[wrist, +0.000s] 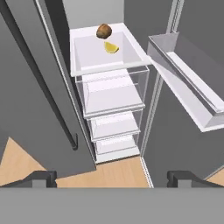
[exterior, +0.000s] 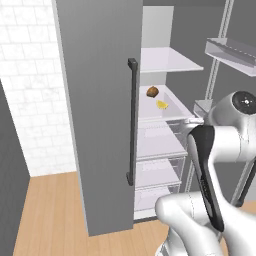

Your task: Grab a lemon wedge from the fridge and one ice cube from the ice bowl, and put them in the glass of lemonade.

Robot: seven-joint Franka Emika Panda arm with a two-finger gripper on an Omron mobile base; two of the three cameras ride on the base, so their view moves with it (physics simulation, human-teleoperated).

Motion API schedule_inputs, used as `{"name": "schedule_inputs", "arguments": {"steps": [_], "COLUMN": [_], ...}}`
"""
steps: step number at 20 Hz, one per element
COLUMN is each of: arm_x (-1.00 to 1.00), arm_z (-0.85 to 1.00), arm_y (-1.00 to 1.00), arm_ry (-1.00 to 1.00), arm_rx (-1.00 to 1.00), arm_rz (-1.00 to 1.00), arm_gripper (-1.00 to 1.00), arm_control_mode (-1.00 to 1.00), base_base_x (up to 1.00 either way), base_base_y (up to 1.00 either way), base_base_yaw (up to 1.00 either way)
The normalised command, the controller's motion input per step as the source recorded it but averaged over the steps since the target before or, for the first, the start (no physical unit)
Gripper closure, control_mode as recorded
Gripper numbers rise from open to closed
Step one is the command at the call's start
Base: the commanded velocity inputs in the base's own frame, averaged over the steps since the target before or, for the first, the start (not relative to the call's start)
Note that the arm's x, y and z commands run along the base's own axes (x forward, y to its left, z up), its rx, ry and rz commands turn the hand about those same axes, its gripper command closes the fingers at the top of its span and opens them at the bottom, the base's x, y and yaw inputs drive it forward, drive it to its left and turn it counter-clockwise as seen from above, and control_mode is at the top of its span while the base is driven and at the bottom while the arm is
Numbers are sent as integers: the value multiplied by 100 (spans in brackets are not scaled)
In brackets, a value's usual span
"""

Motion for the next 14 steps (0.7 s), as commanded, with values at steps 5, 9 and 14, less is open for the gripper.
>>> {"name": "schedule_inputs", "arguments": {"steps": [5, 9, 14], "arm_x": [1, 0, 0], "arm_z": [0, 0, 0], "arm_y": [0, 0, 0], "arm_ry": [0, 0, 0], "arm_rx": [0, 0, 0], "arm_rz": [-5, 0, 0], "arm_gripper": [-100, -100, -100], "arm_control_mode": [100, 100, 100], "base_base_x": [4, 61, 79], "base_base_y": [0, -4, -19], "base_base_yaw": [-2, -19, -23]}}
